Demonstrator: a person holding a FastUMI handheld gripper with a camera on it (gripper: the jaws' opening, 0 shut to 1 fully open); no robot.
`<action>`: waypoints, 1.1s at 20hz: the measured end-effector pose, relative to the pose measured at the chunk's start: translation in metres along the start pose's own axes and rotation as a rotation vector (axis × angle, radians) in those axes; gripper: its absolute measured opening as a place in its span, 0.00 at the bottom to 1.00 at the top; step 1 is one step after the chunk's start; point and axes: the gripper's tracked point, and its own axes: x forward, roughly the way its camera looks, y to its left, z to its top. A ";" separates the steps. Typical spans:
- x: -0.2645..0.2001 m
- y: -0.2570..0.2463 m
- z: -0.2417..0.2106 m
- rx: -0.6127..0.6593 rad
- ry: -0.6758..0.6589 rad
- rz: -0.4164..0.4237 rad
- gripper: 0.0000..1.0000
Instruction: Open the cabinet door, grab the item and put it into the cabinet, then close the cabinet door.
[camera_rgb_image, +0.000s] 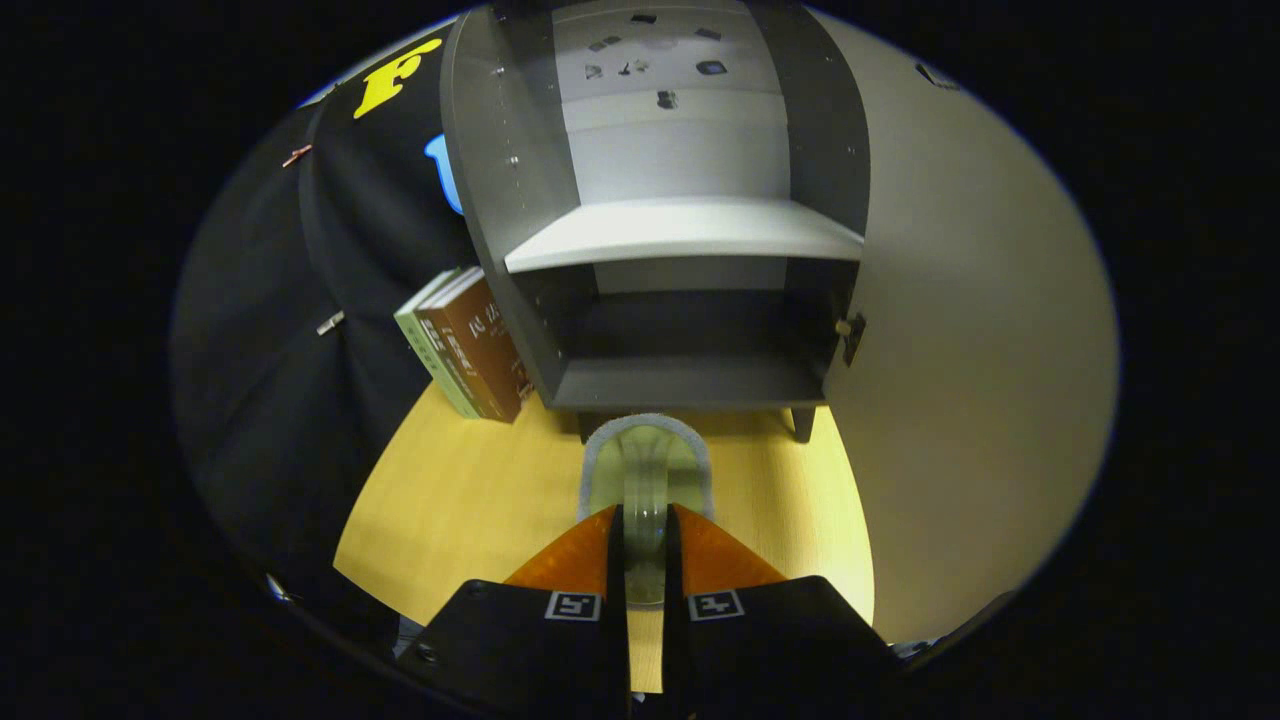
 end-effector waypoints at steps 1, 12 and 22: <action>-0.002 0.003 0.014 0.013 -0.004 0.002 0.17; 0.021 0.005 0.142 0.101 -0.043 -0.029 0.17; 0.086 -0.017 0.233 0.156 -0.078 -0.121 0.17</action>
